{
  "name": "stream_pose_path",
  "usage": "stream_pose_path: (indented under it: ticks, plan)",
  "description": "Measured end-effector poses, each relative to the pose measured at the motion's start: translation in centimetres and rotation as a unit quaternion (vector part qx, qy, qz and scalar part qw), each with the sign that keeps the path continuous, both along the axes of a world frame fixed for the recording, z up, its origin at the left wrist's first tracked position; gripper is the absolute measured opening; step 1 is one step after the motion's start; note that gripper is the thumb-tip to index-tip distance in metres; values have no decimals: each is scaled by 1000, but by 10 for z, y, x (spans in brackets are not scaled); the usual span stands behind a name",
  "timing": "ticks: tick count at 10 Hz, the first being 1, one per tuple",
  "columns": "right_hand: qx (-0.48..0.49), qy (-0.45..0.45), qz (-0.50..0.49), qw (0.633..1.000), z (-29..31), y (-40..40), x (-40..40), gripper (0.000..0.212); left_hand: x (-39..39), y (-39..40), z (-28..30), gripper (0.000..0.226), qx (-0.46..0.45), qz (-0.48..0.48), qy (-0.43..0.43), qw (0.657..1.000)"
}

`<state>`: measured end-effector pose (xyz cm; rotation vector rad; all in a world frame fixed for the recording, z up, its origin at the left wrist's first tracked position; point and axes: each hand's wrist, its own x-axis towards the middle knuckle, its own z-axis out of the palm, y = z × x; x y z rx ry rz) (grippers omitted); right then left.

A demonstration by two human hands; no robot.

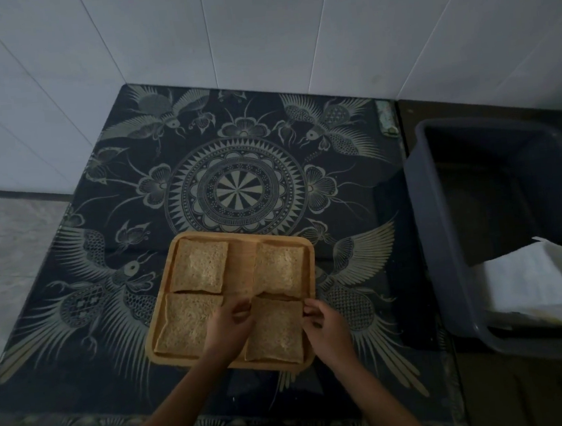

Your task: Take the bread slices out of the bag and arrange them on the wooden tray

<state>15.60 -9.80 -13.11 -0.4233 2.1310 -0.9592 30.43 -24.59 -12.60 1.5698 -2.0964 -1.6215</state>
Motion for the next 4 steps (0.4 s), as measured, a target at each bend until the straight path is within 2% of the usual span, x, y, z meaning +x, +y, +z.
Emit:
stream_pose_path:
  ticks: [2, 3, 4]
  plan:
    - [-12, 7, 26, 1000, 1, 3, -6, 36, -3, 3, 3, 37, -49, -29, -39, 998]
    - [-22, 50, 49, 997, 7, 7, -12, 39, -5, 8, 7, 38, -134, -74, -99, 983]
    - [-40, 120, 82, 989, 15, 6, -24, 46, -12, 10, 10, 41, -230, -107, -110, 961]
